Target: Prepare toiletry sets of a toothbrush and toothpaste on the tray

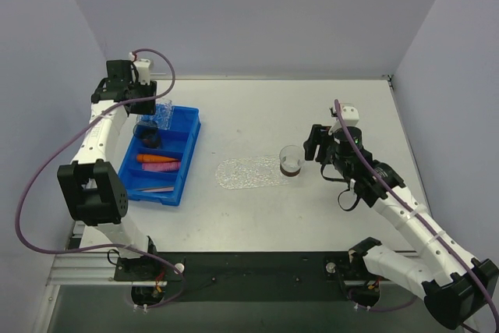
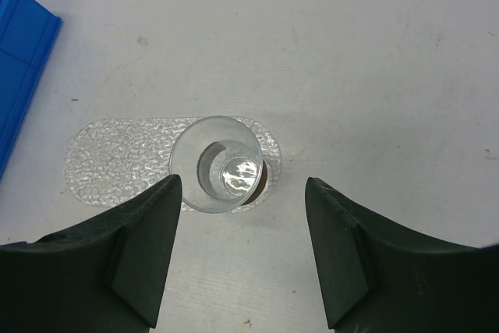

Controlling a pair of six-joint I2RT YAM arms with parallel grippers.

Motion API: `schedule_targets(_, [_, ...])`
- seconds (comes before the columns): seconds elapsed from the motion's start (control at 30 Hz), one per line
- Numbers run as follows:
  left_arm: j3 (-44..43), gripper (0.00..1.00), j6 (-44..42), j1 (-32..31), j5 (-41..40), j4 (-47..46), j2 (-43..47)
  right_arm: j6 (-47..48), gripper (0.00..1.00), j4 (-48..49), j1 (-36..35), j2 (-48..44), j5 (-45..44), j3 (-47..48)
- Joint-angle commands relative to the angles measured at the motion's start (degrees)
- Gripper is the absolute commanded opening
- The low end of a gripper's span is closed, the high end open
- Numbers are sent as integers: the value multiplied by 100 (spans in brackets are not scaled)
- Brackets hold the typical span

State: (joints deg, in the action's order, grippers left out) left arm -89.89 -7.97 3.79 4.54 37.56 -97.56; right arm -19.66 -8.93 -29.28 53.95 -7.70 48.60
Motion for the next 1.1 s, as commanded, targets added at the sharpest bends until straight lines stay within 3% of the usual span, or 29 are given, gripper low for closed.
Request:
schedule_targets(0.0, [-187,54,-310,-1,135,-126,-70,-55,59,-47,36,106,-65,273])
schedule_targets(0.3, [-196,52,-425,-1,364,-144,-333,-73,59,-109,45,115,-100,255])
schedule_targets(1.07, [-380,40,-487,-19,-14,-161,-844,-73,58,-135,54,282,-73,317])
